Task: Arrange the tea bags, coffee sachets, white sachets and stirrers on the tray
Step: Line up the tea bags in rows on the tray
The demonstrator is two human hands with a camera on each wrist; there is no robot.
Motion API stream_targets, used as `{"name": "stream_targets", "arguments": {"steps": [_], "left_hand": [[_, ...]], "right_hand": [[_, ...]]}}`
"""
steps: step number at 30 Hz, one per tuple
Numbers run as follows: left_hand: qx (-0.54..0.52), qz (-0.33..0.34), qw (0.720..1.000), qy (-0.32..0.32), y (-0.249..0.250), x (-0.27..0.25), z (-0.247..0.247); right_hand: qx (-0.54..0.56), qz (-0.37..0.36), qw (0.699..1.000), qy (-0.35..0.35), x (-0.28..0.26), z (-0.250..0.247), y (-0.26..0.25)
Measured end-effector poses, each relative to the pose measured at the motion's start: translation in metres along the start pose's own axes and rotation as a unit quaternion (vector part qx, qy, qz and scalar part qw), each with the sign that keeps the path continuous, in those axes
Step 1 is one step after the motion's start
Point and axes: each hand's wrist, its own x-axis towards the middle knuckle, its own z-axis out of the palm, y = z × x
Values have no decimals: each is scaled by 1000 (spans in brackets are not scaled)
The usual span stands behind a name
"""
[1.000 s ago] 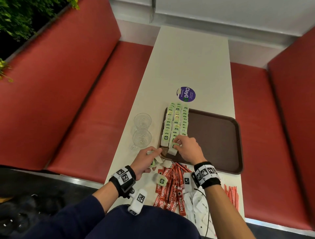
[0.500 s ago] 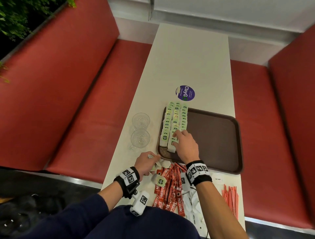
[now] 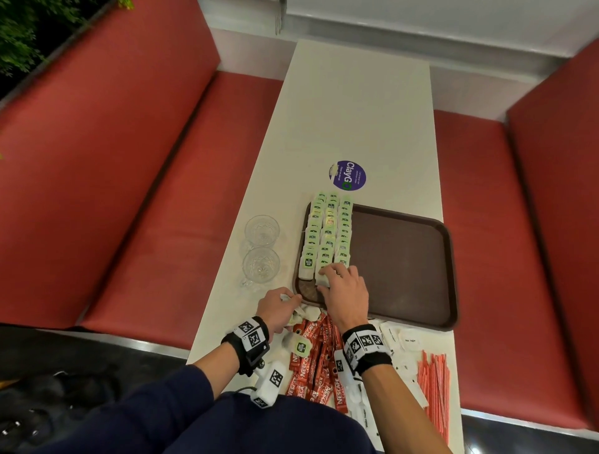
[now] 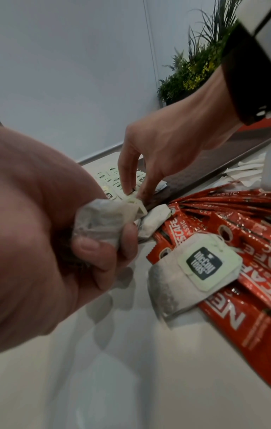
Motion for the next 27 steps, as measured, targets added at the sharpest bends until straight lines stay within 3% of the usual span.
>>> {"name": "stream_targets", "arguments": {"steps": [15, 18, 21, 27], "left_hand": [[13, 7, 1000, 6, 1, 0, -2], [4, 9, 1000, 3, 3, -2, -3], [-5, 6, 1000, 2, 6, -4, -5], [-8, 8, 1000, 4, 9, -7, -5]], "right_hand": [[12, 23, 999, 21, 16, -2, -7], [64, 32, 997, 38, 14, -8, 0], [151, 87, 983, 59, 7, -20, 18], [215, 109, 970, 7, -10, -9, 37]]}}
